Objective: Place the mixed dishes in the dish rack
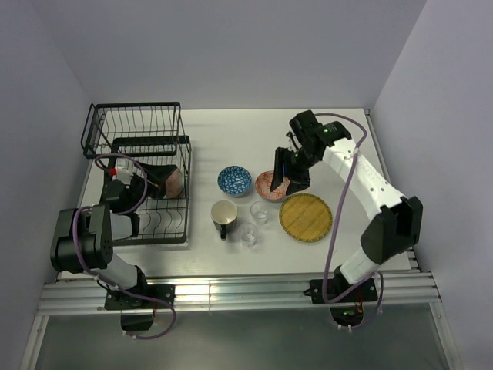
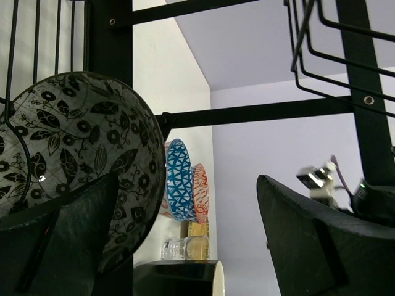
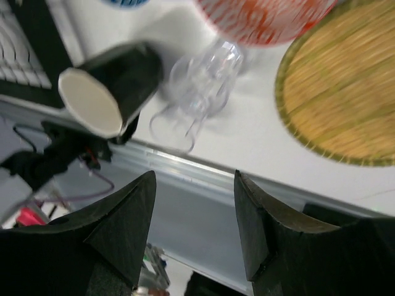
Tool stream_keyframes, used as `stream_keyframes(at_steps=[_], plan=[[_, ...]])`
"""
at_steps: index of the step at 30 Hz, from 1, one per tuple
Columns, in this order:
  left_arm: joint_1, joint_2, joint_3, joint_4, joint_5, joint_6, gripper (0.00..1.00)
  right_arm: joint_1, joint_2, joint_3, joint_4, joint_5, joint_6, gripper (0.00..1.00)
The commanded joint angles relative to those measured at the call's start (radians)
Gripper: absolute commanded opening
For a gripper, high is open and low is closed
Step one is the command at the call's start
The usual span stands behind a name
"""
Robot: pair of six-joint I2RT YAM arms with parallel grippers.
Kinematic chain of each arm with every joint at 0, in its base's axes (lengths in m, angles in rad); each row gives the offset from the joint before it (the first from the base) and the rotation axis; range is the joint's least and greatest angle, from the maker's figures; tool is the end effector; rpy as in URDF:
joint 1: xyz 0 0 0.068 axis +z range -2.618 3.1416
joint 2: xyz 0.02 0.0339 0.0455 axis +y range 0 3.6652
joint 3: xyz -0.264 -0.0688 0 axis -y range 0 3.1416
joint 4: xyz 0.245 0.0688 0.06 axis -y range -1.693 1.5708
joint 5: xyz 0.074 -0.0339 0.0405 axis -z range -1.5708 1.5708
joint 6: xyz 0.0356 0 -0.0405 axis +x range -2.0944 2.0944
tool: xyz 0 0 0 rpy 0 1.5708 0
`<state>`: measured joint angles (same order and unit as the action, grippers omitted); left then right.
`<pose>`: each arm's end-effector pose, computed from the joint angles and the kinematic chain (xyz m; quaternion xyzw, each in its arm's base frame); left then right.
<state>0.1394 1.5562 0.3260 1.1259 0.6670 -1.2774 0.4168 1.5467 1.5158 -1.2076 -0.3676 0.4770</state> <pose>0.2565 0.0138 0.1560 -0.2904 0.6757 -0.5456 0.4017 0.2649 0.1313 0.3285 -0.0010 0.9701 0.2328 0.0687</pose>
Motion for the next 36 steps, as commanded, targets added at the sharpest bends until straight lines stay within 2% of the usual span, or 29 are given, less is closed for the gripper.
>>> stream_keyframes(at_steps=[1, 8, 19, 23, 30, 36], plan=[[0.005, -0.051, -0.025, 0.02, 0.017, 0.001, 0.99, -0.058, 0.052, 0.063, 0.057, 0.067, -0.006, 0.61], [0.057, -0.084, -0.084, 0.06, 0.034, -0.019, 0.99, -0.121, 0.145, 0.018, 0.14, 0.124, -0.006, 0.61], [0.104, -0.272, -0.11, -0.113, 0.023, 0.03, 0.99, -0.124, 0.266, 0.0, 0.21, 0.174, 0.002, 0.59], [0.104, -0.381, -0.087, -0.28, 0.019, 0.073, 0.99, -0.124, 0.3, -0.028, 0.235, 0.194, 0.002, 0.59], [0.104, -0.562, -0.105, -0.46, -0.006, 0.09, 0.99, -0.124, 0.351, -0.057, 0.287, 0.214, 0.02, 0.56], [0.104, -0.657, -0.116, -0.48, 0.029, 0.047, 0.99, -0.122, 0.394, -0.089, 0.329, 0.229, 0.022, 0.52]])
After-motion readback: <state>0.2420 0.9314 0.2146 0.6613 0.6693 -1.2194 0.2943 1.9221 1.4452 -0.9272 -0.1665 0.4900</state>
